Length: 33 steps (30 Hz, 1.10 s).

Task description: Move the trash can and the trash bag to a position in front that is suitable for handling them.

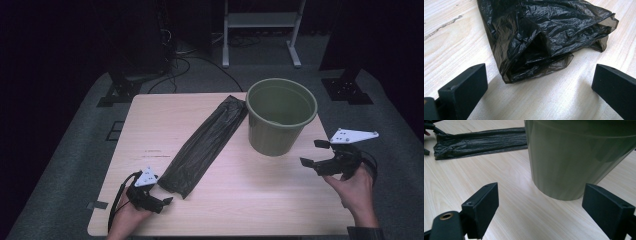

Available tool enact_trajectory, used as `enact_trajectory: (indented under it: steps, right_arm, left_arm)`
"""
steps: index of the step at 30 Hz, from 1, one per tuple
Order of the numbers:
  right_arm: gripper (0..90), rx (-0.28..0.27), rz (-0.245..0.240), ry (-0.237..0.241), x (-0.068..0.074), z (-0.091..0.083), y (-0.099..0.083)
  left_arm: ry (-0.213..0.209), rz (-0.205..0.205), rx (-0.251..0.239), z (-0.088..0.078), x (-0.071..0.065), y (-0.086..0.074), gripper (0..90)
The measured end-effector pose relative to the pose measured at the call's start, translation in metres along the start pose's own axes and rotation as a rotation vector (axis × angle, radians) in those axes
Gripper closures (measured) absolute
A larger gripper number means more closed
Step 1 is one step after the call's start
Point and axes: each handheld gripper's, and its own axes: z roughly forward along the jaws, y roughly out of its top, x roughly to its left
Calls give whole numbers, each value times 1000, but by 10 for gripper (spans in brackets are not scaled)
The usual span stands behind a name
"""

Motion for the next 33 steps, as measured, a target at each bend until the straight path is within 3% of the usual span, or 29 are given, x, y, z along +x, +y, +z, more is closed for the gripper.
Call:
enact_trajectory:
  steps: [13, 21, 33]
  right_arm:
    - [126, 13, 21, -9, -10, -9, 31]
    - [126, 38, 27, -32, -15, -9, 50]
    - [125, 29, 48, -67, -27, -12, 74]
  left_arm:
    - [0, 3, 2, 0, 0, 0, 0]
    - [0, 2, 0, 0, 0, 0, 0]
    - [0, 2, 1, 0, 0, 0, 0]
